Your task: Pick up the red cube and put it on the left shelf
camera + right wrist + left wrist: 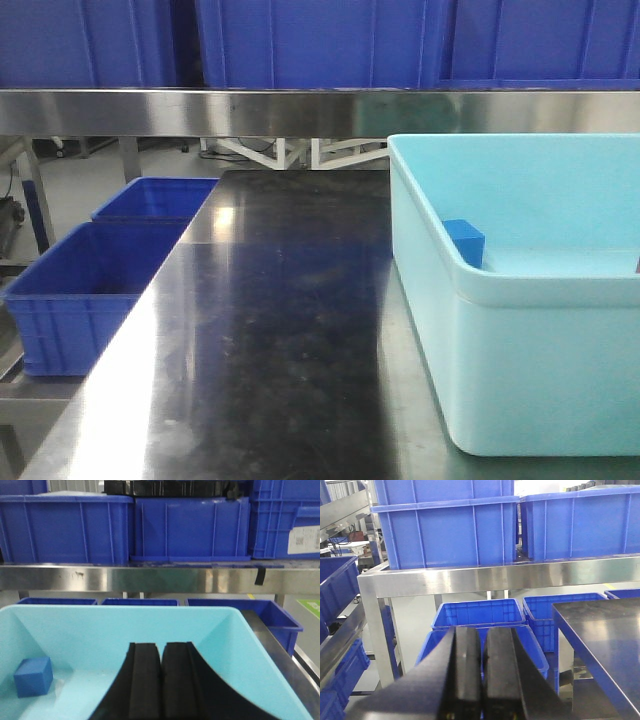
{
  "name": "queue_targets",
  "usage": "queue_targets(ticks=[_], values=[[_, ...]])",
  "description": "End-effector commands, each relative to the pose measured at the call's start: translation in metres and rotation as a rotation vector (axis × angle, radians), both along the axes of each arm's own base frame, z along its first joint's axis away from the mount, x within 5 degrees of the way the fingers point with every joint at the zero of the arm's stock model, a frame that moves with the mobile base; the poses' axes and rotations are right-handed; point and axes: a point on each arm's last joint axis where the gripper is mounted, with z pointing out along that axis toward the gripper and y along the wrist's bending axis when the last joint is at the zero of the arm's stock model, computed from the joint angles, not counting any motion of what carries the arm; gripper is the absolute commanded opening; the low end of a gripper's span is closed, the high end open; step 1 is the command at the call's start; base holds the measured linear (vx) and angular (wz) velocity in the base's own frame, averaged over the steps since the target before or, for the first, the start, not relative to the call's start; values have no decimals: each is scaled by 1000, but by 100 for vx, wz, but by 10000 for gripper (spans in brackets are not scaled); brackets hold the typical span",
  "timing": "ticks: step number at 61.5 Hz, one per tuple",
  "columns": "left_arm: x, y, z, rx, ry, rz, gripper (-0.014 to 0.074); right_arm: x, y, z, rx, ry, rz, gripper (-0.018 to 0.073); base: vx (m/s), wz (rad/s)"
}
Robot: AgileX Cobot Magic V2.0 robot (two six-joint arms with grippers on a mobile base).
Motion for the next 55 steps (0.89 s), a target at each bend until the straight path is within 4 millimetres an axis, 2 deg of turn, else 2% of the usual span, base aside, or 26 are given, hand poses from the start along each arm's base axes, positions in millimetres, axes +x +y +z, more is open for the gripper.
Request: queue_targets(ticks=[1,11,16,28,37,42,45,49,51,53,55], values=[[1,0,0,-9,-53,3,106,0,2,20,-8,-121,17,53,0,0],[1,0,0,-9,-53,3,106,16,2,35,-7,-32,19,53,0,0],[1,0,0,-9,-53,3,106,28,2,53,-7,1,19,53,0,0],[1,0,0,-9,-53,3,106,69,1,96,-6,95,10,53,0,0],[1,0,0,-9,-53,3,106,102,0,116,2,182,0,76,0,0],[1,0,0,-9,-53,3,106,118,0,121,3,221,-3,192,0,0],[1,0,0,-9,-53,3,106,127,0,124,5,243,-6,314,0,0],[1,0,0,-9,-53,3,106,139,-1,121,39,335,-17,539,0,0],[1,0,0,-9,-53,3,106,143,-2,120,51,386,-27,612,0,0],[1,0,0,-9,-53,3,106,146,-2,117,56,450,-38,649,0,0],[1,0,0,-9,-53,3,106,150,-3,113,56,534,-52,628,0,0]])
